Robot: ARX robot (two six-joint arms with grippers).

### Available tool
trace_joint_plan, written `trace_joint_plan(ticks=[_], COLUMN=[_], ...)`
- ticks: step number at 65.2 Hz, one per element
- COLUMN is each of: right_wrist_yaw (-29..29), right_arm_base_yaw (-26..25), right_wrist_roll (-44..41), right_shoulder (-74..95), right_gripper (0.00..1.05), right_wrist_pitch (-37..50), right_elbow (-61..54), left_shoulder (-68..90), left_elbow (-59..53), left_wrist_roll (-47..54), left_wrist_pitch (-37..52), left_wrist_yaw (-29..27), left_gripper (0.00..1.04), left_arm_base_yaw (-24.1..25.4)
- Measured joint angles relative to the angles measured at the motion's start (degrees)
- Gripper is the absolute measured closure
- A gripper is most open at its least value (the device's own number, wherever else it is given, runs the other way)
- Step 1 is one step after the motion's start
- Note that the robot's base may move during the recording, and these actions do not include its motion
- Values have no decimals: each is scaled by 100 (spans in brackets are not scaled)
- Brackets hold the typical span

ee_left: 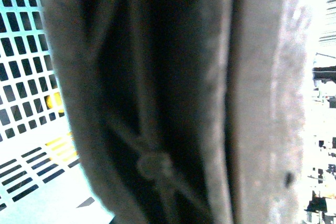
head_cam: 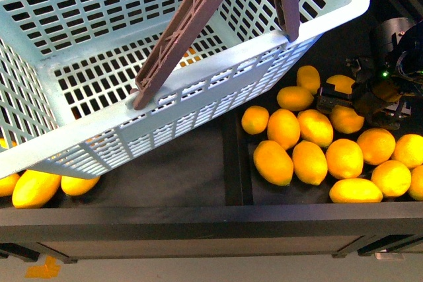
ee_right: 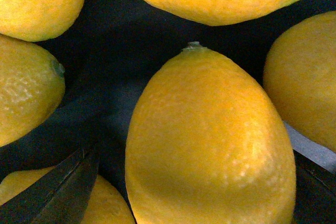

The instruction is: Pick lemon and mango into basket

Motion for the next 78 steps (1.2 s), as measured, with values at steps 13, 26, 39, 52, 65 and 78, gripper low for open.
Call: trace_joint_plan(ticks=[13,26,39,52,65,78], right_wrist_yaw=[2,-2,50,107,68,-74], right_arm_base_yaw=[39,55,57,55,20,-129], right_wrist_roll=[90,133,164,299,378,225], right_shoulder=[85,96,103,107,-31,-529], right_gripper=[9,9,11,39,40,40], right_wrist_pitch=[-7,15,85,157,420,1130], right_elbow=[118,129,118,20,-286,-1174], left_shoulder=[0,0,0,0,0,0], left_elbow=[0,0,0,0,0,0], left_wrist_roll=[0,0,0,0,0,0], left_wrist_pitch=[0,0,0,0,0,0], left_wrist_yaw=[0,2,0,0,0,2], left_gripper=[91,91,91,91,91,91], left_arm_base_yaw=[0,0,0,0,0,0])
